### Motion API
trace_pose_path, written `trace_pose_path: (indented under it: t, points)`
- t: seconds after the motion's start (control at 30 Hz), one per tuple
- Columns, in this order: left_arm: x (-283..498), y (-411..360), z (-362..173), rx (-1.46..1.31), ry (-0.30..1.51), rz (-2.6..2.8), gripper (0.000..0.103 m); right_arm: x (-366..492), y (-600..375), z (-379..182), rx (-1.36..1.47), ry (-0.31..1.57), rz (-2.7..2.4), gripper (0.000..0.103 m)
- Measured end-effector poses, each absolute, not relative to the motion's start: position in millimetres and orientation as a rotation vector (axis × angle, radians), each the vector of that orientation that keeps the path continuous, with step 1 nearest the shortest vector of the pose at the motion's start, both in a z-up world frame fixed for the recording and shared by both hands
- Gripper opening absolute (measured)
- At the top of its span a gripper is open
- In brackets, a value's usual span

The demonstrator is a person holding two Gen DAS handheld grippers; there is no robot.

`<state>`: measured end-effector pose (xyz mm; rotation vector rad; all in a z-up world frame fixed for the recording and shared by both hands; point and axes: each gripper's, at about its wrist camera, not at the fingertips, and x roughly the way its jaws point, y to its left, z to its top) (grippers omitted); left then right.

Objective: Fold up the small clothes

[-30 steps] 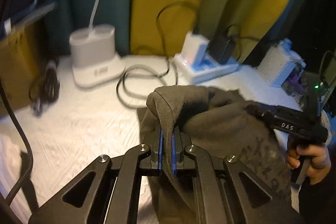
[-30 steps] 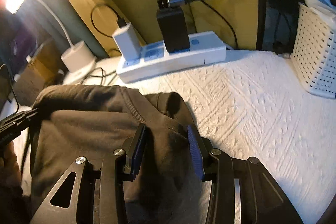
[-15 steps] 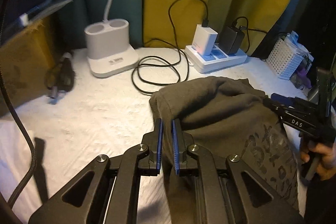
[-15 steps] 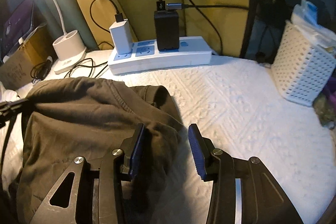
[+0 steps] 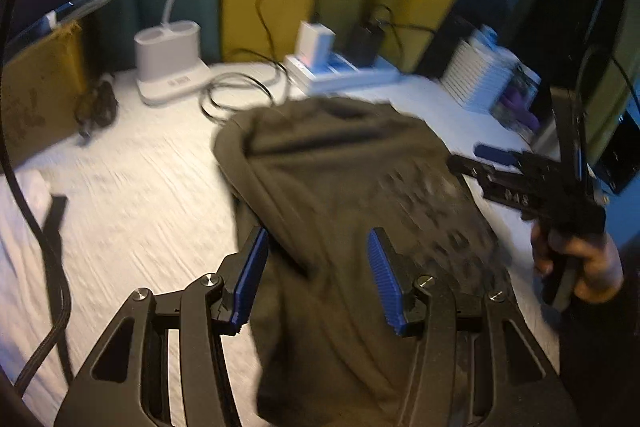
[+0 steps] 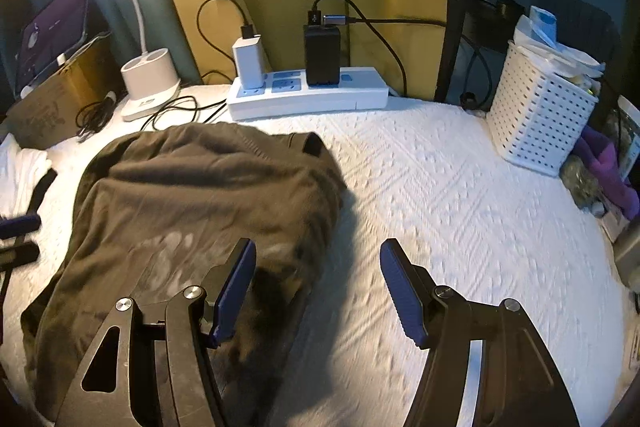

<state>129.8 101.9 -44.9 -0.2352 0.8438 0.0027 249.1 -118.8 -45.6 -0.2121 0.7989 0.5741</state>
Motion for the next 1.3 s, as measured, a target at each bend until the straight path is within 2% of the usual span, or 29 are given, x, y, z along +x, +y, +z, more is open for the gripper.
trace_pose_path:
  t: [0.7,1.0,1.07,1.13,1.2,1.23,1.3]
  points:
    - [69.8,59.8,-79.8,-0.227,0.896,-0.045,0.052,148.1,-147.3,-42.8,-0.222,0.794,0.585,0.066]
    - [57.3,57.1,-92.2,-0.237,0.888,-0.049,0.051,124.1,-161.5,-70.7,-0.193,0.875,0.6,0.066]
    - [55.5,57.3,-95.0,-0.24,0.872,-0.052,0.042,121.0,-163.4,-74.8,-0.187,0.88,0.597,0.066]
    - [53.2,56.4,-94.7,-0.241,0.859,-0.058,0.023,118.5,-164.6,-77.9,-0.178,0.885,0.596,0.066]
    - [48.6,55.7,-90.2,-0.257,0.838,-0.07,0.009,115.1,-165.1,-79.7,-0.174,0.887,0.593,0.066]
    - [44.9,55.0,-85.7,-0.259,0.823,-0.076,0.004,113.2,-165.3,-79.3,-0.175,0.885,0.595,0.066]
    - [36.6,54.9,-76.4,-0.26,0.797,-0.067,0.004,108.7,-164.7,-76.6,-0.18,0.878,0.601,0.066]
